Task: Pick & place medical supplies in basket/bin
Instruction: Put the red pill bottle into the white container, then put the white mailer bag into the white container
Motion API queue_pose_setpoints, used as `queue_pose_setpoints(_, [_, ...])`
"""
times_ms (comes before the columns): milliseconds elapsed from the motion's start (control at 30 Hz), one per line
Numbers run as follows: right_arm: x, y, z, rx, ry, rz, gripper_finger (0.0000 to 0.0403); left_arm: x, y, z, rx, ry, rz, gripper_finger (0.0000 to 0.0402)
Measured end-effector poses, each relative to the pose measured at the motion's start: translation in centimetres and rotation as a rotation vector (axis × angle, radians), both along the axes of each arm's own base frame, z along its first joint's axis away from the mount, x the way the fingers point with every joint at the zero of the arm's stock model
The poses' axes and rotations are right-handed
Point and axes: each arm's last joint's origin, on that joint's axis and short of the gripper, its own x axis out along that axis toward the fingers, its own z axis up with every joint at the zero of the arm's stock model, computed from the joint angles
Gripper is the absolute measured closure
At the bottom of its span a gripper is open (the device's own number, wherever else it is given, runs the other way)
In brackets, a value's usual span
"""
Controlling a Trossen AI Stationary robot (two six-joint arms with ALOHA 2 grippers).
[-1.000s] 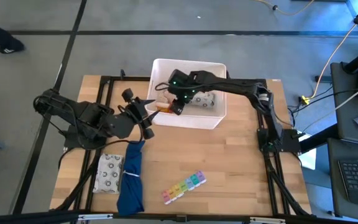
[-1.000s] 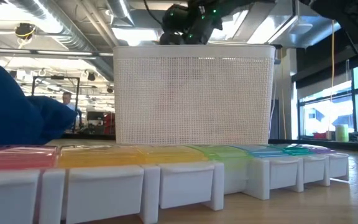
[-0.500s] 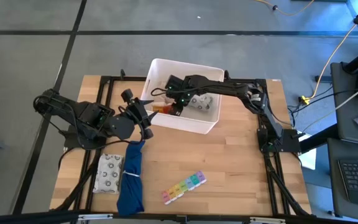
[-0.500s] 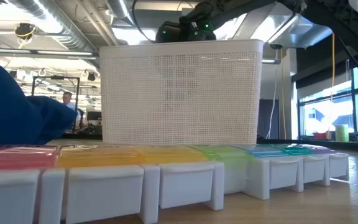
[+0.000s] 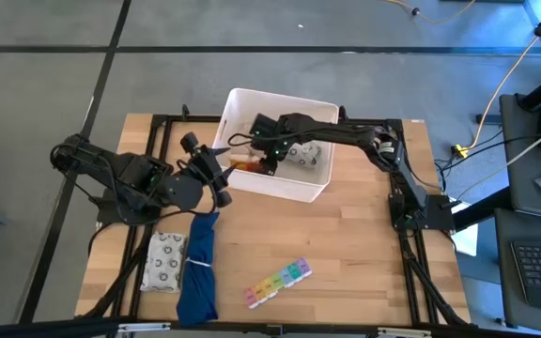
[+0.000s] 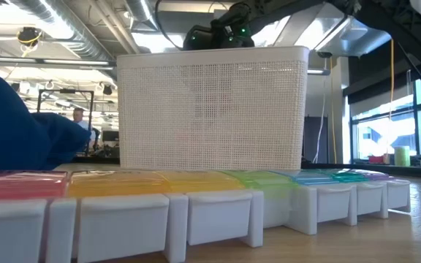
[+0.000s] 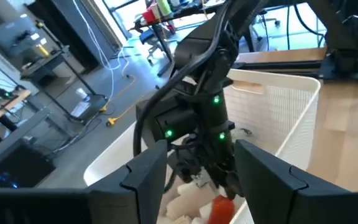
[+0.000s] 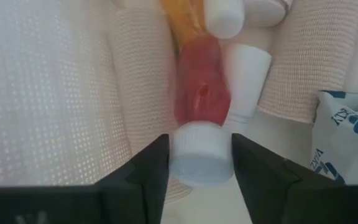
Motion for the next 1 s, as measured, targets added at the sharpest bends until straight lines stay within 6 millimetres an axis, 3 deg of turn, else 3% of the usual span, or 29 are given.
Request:
queue_pose_setpoints(333, [0.0, 0.0, 0.2, 0.029, -0.018, 0.013, 0.0163, -1.3, -0.1, -0.2, -0.239, -0.007, -0.102, 0.0220])
queue_pose_setpoints(467, [0.0, -0.1, 0.3, 0.024, -0.024, 0.014, 0.0122, -2.6, -0.1, -1.5, -0.392, 0.134, -0.117, 0.0219])
queue_pose_setpoints(567, [-0.2, -0.5, 0.8, 0.015, -0.019, 0.000, 0.0097, -3.8, -0.1, -2.6, -0.600, 0.247, -0.063, 0.0220])
queue_pose_setpoints(733, [-0.3, -1.4, 3.8, -0.014, -0.057, -0.036, 0.0085, -4.8, -0.7, -4.0, -0.880, 0.355, 0.151, 0.0225])
queue_pose_setpoints(1000, [-1.2, -0.4, 11.6, -0.156, -0.178, -0.054, 0.0084, -6.6, -3.5, -8.3, -1.143, 0.573, 0.497, 0.0271])
